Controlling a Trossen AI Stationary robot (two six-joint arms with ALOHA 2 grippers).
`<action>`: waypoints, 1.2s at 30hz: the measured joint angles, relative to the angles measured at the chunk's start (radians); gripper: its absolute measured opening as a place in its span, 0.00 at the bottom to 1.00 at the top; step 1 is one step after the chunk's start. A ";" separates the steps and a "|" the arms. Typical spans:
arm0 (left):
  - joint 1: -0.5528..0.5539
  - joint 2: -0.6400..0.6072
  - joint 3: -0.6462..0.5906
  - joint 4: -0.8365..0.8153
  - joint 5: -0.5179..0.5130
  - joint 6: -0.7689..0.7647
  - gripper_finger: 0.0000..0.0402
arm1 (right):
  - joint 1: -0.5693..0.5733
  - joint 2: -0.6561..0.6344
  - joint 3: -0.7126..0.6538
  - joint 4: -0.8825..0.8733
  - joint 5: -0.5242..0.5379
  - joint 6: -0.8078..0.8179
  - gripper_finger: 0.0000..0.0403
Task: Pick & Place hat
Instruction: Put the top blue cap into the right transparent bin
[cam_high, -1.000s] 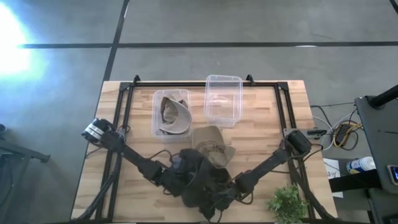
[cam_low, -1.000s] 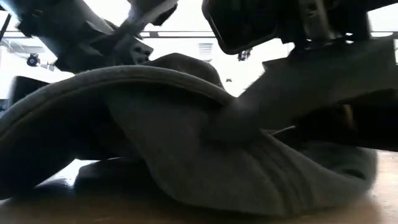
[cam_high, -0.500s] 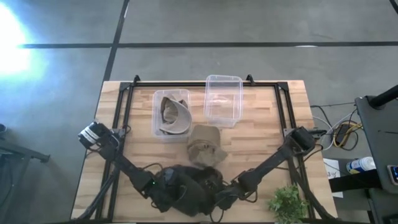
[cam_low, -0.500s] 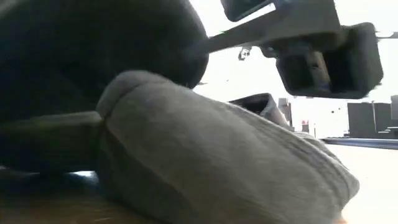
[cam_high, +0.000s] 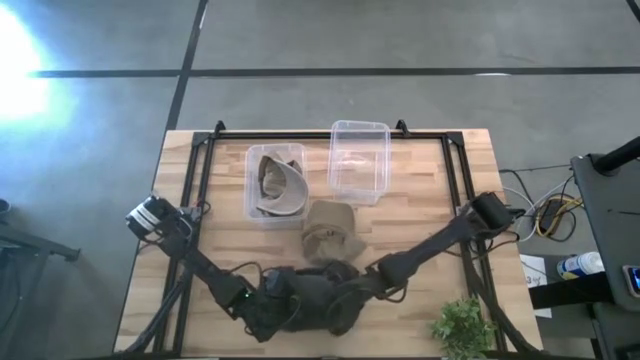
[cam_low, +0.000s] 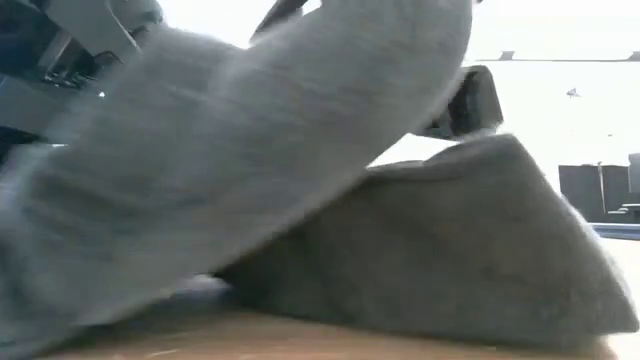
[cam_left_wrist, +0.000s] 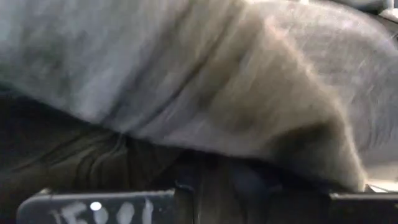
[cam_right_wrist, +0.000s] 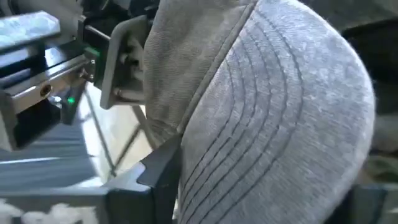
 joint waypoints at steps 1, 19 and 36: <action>-0.001 0.000 0.000 0.000 0.000 0.000 0.18 | 0.000 -0.015 0.000 -0.035 -0.003 -0.008 0.41; -0.056 -0.415 0.007 0.037 -0.215 0.492 0.18 | -0.003 -0.269 -0.011 -0.117 0.025 -0.303 0.04; -0.123 -0.676 0.001 0.362 -0.212 1.249 0.18 | -0.023 -0.602 0.019 -0.432 0.657 -0.878 0.03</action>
